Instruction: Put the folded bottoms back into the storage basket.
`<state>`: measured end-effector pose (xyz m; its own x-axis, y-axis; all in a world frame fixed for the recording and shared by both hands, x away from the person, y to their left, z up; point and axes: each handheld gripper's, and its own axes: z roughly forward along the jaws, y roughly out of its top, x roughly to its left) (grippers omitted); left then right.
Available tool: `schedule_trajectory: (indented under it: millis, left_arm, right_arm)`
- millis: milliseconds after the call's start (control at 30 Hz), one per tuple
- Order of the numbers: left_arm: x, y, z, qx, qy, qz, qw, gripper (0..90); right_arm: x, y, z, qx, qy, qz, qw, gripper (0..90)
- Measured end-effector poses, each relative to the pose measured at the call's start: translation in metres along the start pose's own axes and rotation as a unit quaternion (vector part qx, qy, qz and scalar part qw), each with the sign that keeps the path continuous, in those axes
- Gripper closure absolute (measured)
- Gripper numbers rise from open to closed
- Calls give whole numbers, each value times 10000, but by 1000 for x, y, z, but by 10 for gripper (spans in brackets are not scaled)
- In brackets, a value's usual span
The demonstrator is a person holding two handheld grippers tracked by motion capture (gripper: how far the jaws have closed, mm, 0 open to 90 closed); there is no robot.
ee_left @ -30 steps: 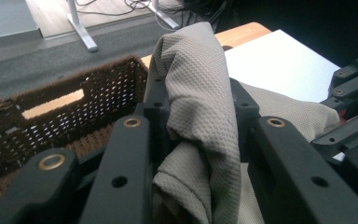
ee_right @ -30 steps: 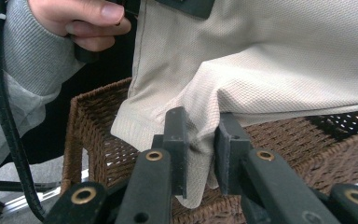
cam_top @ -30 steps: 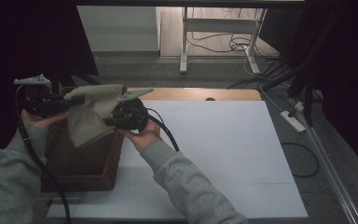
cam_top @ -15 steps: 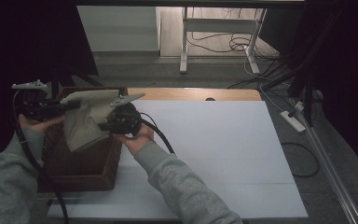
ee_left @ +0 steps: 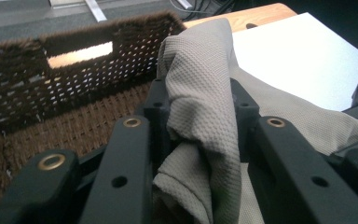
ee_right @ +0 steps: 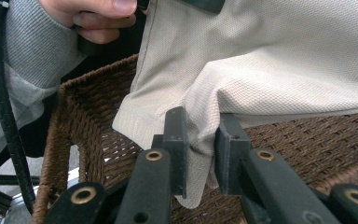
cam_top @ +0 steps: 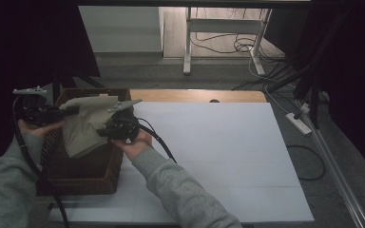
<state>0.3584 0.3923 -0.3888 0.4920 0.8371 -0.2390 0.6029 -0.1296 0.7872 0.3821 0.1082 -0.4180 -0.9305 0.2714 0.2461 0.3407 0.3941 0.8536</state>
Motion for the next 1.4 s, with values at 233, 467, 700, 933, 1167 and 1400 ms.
schedule_trajectory:
  millis: [233, 467, 700, 933, 1167, 1400]
  left_arm:
    - [11, -9, 7, 106, 53, -132, 9998, 679]
    - [18, -13, 15, 202, 111, -221, 9995, 679]
    - [22, -13, 19, 287, 208, -264, 9990, 678]
    - [26, -14, 22, 367, 260, -313, 9985, 678]
    - [29, -16, 22, 418, 298, -359, 9980, 678]
    - [30, -17, 22, 451, 310, -369, 9978, 678]
  right_arm:
    - [2, -5, 13, 100, 31, 10, 9999, 766]
    - [3, -10, 22, 215, 52, 41, 9997, 766]
    - [5, -13, 29, 265, 65, 58, 9996, 766]
    - [7, -14, 34, 331, 67, 70, 9994, 764]
    - [10, -14, 37, 362, 60, 58, 9993, 763]
    - [12, -14, 40, 379, 77, 41, 9992, 762]
